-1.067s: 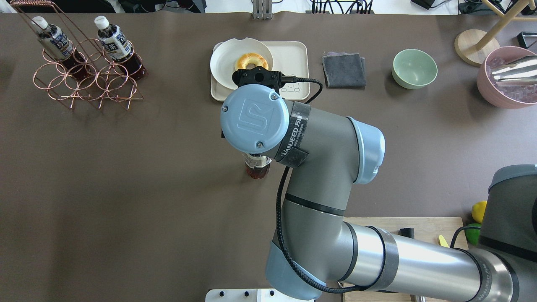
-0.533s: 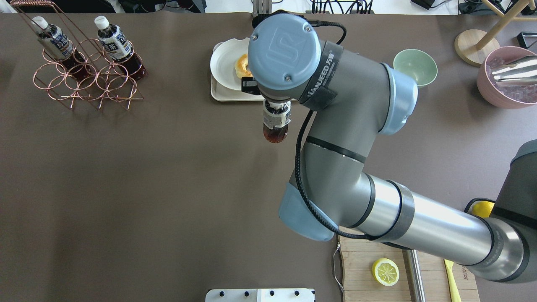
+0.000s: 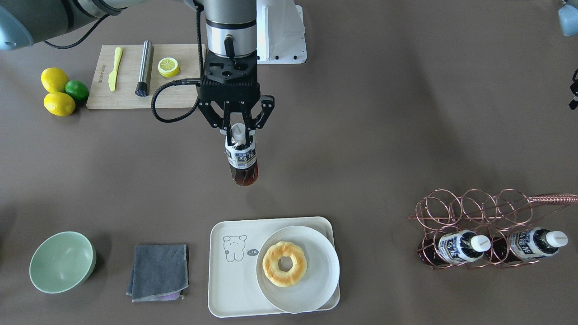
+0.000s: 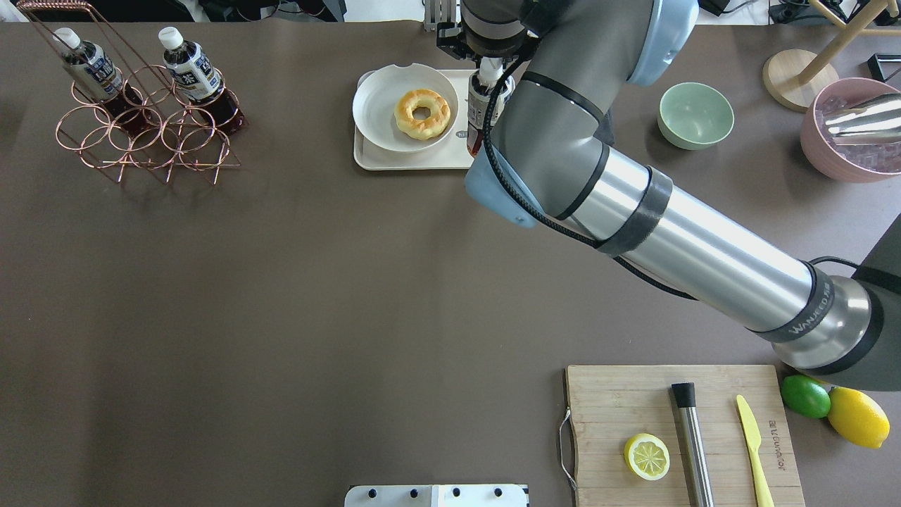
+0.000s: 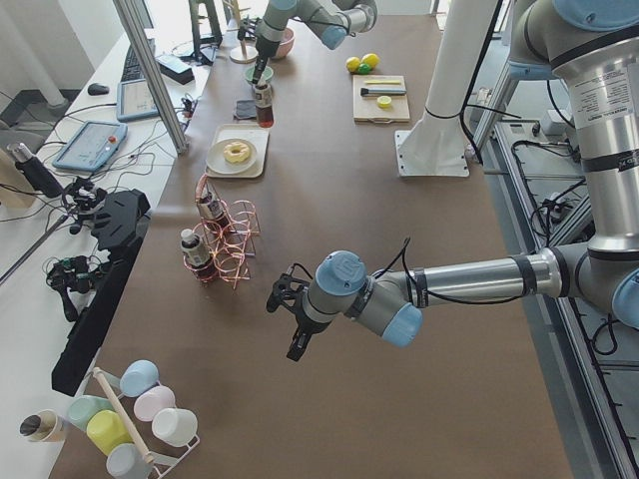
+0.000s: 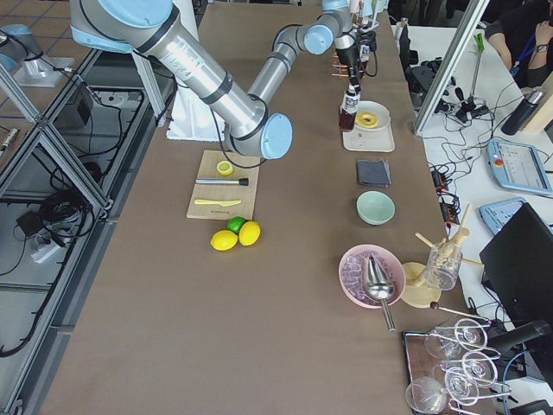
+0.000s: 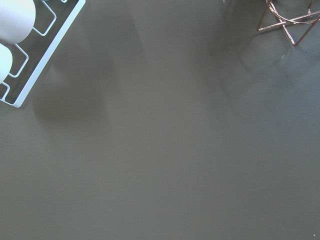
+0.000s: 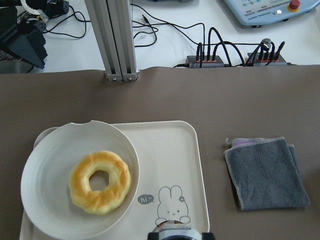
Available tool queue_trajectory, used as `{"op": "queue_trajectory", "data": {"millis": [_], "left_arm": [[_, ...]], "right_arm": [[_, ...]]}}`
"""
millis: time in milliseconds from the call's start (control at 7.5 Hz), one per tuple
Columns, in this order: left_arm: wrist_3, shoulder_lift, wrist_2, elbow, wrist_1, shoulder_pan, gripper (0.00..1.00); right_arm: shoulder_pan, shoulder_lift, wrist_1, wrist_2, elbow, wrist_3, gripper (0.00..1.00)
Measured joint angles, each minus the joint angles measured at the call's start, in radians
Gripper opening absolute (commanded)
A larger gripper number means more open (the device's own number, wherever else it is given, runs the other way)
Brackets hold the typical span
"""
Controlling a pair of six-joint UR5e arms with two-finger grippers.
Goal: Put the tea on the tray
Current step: 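Lift the bottle with the right gripper and carry it onto the tray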
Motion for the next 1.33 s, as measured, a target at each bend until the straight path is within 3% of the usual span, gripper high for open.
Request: {"op": "queue_trajectory", "data": {"millis": [400, 1333], "left_arm": [[-0.002, -0.001, 0.001, -0.012, 0.001, -0.004, 1.00], [0.001, -0.001, 0.004, -0.021, 0.001, -0.004, 1.00]], "right_arm": [[0.068, 0.066, 0.193, 0.045, -0.284, -0.046, 0.00], [0.069, 0.060, 0.253, 0.092, -0.331, -0.043, 0.00]]}}
